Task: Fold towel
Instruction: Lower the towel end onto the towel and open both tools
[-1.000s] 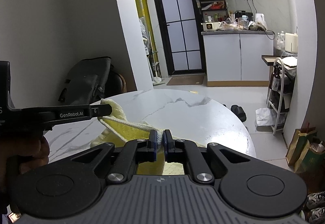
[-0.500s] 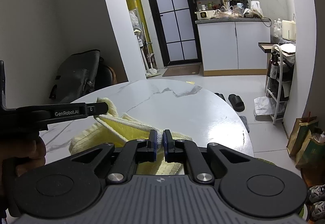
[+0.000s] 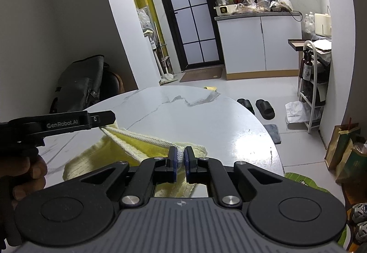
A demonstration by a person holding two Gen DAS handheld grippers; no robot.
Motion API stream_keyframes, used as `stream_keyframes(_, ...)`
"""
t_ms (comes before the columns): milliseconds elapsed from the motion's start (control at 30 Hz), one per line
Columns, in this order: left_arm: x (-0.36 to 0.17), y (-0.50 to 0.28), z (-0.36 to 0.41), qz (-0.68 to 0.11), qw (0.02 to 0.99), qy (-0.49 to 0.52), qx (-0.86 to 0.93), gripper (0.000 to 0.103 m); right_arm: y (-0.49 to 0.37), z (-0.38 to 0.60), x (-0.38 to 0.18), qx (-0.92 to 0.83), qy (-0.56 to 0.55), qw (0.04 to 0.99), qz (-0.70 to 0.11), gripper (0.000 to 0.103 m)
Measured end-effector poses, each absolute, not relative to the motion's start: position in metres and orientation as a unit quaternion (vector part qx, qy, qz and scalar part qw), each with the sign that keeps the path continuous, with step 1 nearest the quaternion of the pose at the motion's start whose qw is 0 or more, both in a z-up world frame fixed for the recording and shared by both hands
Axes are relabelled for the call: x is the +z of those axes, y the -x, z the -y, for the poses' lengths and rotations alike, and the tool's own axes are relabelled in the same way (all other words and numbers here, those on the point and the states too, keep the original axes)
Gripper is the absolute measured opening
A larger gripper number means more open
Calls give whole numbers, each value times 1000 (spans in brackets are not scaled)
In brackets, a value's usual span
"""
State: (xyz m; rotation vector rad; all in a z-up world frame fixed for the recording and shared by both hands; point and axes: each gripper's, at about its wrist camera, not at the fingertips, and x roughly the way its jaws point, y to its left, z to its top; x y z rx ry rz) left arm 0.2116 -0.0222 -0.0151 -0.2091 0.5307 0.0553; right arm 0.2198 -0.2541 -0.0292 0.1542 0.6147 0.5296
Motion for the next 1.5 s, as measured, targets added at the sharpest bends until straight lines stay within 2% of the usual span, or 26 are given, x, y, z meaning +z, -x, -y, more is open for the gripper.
stream_keyframes(500,-8,-201,-6,-253,959,114,65,43,-227,257,-25,228,-96,922,-297,11)
stream_keyframes(833,-20,-187,-1,-282,954,91,42,43,-224,262,-17,215,-108,930,-278,14)
stream_keyframes(1000,-25,-181,-1,-292,952,89,35,43,-220,264,-22,215,-107,929,-283,17)
stream_keyframes(1500,-29,-172,2,-285,956,75,-1,43,-220,239,-32,255,-78,911,-314,18)
